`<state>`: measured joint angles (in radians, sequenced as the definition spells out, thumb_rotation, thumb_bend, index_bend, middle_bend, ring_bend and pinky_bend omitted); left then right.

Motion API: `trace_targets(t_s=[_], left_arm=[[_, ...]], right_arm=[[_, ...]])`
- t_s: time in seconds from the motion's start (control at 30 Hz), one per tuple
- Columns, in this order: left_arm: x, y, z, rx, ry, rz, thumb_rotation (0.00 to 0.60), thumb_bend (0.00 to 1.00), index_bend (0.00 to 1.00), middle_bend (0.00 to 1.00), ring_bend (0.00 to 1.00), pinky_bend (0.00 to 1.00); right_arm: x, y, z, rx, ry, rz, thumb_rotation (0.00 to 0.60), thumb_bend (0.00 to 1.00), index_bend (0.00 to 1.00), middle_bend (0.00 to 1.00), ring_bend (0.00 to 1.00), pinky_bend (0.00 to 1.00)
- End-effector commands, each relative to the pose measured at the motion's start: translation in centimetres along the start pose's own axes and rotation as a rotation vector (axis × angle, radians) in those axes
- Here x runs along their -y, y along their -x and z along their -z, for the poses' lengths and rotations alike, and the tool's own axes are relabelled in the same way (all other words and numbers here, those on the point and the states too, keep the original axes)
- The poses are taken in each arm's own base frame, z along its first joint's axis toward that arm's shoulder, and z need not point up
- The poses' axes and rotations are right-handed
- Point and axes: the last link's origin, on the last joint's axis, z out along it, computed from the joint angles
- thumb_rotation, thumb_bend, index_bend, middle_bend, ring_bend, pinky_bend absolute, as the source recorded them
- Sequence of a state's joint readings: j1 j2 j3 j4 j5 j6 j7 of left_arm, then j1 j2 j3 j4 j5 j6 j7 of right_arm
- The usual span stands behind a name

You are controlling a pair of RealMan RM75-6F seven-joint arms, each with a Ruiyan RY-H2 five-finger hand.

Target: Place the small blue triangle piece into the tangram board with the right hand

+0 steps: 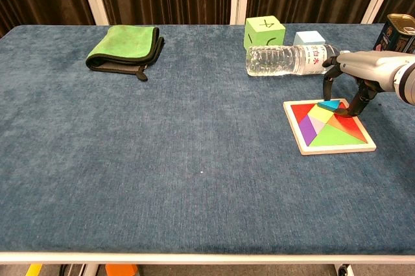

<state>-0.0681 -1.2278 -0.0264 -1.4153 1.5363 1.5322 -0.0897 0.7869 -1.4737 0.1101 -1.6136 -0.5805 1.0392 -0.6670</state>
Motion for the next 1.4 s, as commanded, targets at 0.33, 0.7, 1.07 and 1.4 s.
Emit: trace_targets(t_s=[0.33, 0.7, 1.07, 1.4], left_arm=[[0.12, 0.08, -0.09, 0.001, -0.003, 0.003, 0.600, 0.00, 0.17, 0.12, 0.01, 0.12], [0.10, 0.04, -0.06, 0.001, -0.002, 0.005, 0.600, 0.00, 0.17, 0.12, 0.01, 0.12], [0.09, 0.00, -0.07, 0.001, -0.003, 0.008, 0.600, 0.00, 0.19, 0.12, 0.01, 0.12], [-0.03, 0.00, -0.13, 0.002, -0.001, 0.006, 0.600, 0.00, 0.19, 0.12, 0.01, 0.12]], right_arm=[[-0.13, 0.07, -0.22, 0.005, 0.003, 0.009, 0.600, 0.30, 0.56, 0.00, 0.00, 0.00], [-0.20, -0.16, -0.25, 0.012, -0.003, 0.019, 0.600, 0.30, 0.45, 0.00, 0.00, 0.00], [-0.51, -0.12, 0.05, 0.022, -0.006, 0.022, 0.600, 0.30, 0.33, 0.00, 0.00, 0.00], [-0.64, -0.36, 0.15, 0.014, -0.012, 0.025, 0.600, 0.30, 0.20, 0.00, 0.00, 0.00]])
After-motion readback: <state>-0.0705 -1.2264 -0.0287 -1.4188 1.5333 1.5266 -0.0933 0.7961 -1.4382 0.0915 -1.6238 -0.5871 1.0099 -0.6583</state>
